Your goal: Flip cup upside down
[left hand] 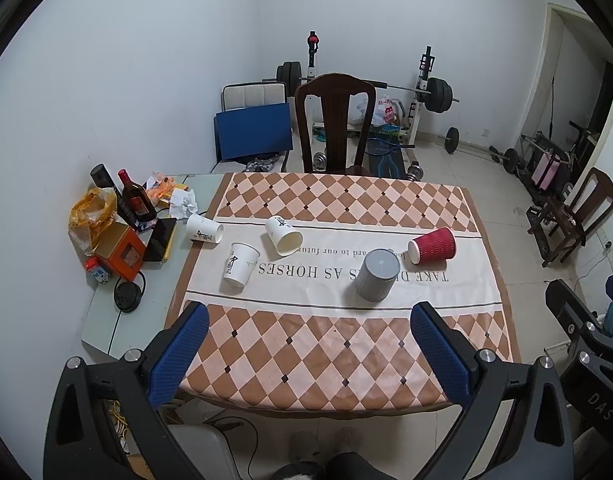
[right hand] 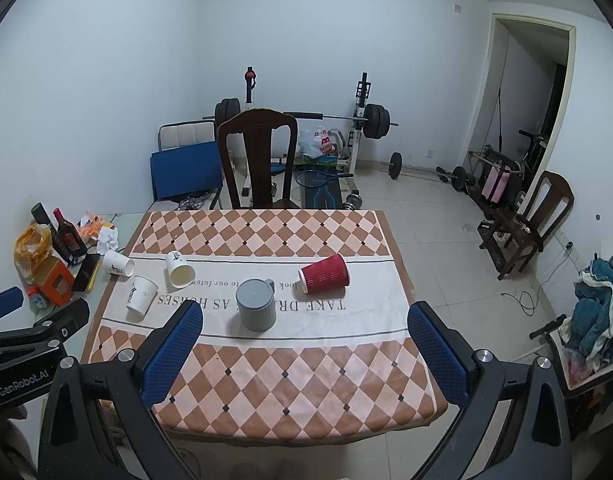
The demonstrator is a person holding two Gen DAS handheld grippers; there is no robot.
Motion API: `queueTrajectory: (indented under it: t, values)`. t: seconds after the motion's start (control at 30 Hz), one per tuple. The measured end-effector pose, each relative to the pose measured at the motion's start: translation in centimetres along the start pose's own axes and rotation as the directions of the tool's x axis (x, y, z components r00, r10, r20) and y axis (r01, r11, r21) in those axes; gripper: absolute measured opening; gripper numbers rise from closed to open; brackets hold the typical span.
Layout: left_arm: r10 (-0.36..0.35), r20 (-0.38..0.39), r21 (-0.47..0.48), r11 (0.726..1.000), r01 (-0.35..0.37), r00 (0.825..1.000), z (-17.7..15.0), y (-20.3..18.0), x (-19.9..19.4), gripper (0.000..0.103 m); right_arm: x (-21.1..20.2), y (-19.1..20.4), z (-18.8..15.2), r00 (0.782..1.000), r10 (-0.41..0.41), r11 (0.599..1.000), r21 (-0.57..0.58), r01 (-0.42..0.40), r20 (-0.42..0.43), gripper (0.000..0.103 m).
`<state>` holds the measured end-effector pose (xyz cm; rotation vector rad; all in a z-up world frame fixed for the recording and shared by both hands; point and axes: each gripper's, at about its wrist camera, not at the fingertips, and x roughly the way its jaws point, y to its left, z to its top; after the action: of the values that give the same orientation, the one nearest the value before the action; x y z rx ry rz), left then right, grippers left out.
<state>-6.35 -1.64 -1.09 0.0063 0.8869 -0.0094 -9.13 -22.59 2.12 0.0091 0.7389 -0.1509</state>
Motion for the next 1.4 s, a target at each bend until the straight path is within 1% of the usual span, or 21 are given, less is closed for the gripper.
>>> queueTrajectory:
  t: [1.4]
  values:
    - [0.0,-0.006,-0.007,1.0,0.0,1.0,0.27,-0.03,0.28,0.103,-0.06,0.14,0.18,1.0,0.004,1.0,-0.008,-0.004,-0.008,0.103]
